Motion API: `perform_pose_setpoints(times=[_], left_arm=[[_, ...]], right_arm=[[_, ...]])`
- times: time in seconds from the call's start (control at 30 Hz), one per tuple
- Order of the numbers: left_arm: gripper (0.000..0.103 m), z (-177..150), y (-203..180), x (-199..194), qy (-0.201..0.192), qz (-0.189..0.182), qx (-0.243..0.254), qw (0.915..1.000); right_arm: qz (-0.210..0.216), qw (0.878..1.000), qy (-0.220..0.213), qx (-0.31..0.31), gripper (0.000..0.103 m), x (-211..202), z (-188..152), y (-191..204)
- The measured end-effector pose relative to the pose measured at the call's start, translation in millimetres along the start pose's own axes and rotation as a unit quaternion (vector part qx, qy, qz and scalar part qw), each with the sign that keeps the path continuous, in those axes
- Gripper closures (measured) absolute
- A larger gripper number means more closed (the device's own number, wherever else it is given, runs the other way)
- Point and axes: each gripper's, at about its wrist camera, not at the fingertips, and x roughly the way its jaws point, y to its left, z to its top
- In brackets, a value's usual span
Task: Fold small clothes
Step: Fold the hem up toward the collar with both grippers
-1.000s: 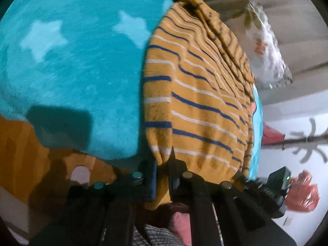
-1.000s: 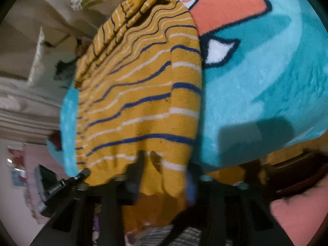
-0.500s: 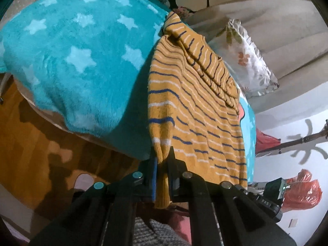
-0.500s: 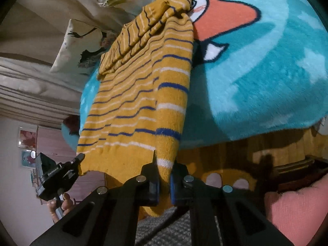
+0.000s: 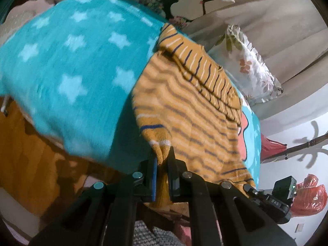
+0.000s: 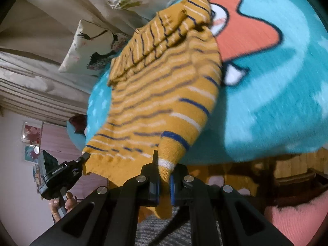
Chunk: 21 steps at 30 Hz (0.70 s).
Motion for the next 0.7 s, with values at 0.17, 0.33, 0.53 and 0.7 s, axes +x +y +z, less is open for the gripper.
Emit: perform_pose_setpoints(times=[0.17, 0.33, 0.53, 0.7], left_arm=[[0.095, 57.5, -29.7, 20.0, -0.016, -0.001, 0.032, 0.9994], [0.095, 125.4, -49.0, 55.3, -0.013, -0.013, 0.043, 0.9989], [0.095, 212.4, -61.0, 116.3, 0.013, -0.014, 0.046, 0.9987], [0.095, 256.4, -71.0, 164.2, 0.040, 0.000, 0.065, 0.9971]], right_arm=[[0.016, 1.000, -0.026, 0.001, 0.095, 1.1, 56.1, 22.2], [0.003, 0.998, -0.060, 0.005, 0.095, 12.6, 122.6, 47.4], [-0.003, 0.994, -0.076, 0.075, 0.095, 51.3, 204.2, 37.7], [-0.013, 0.989, -0.079, 0.122, 0.095, 83.4, 253.9, 21.6]])
